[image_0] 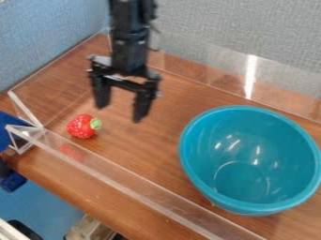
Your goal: Put the strawberry in the blue bowl
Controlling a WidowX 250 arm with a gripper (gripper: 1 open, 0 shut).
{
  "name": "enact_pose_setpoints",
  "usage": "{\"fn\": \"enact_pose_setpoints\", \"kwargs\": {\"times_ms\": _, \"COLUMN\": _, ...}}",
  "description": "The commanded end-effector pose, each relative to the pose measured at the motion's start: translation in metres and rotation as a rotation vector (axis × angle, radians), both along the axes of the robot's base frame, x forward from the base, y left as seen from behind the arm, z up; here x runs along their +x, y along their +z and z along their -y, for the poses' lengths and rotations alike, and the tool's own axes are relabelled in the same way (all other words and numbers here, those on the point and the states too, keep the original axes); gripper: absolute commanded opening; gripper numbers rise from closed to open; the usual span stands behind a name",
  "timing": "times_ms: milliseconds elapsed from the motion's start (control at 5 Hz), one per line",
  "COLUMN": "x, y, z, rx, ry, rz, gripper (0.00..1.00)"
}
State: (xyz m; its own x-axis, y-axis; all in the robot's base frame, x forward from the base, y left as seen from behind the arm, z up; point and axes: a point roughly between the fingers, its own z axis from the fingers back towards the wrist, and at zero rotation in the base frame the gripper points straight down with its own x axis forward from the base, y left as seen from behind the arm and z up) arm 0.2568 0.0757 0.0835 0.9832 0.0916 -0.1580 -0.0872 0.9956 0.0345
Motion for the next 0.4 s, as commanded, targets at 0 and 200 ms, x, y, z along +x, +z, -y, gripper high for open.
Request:
{"fn": "enact_pose_setpoints", "kwargs": {"times_ms": 0, "x": -0.005, "y": 0.013, "z": -0.025, "rx": 0.043, "ry": 0.001, "rz": 0.07, "gripper": 1.0}}
{"fn": "enact_pose_setpoints", "kwargs": {"times_ms": 200, "x": -0.011, "y": 0.004, "z": -0.042, "rx": 0.056, "ry": -0.001, "rz": 0.064, "gripper": 1.0}}
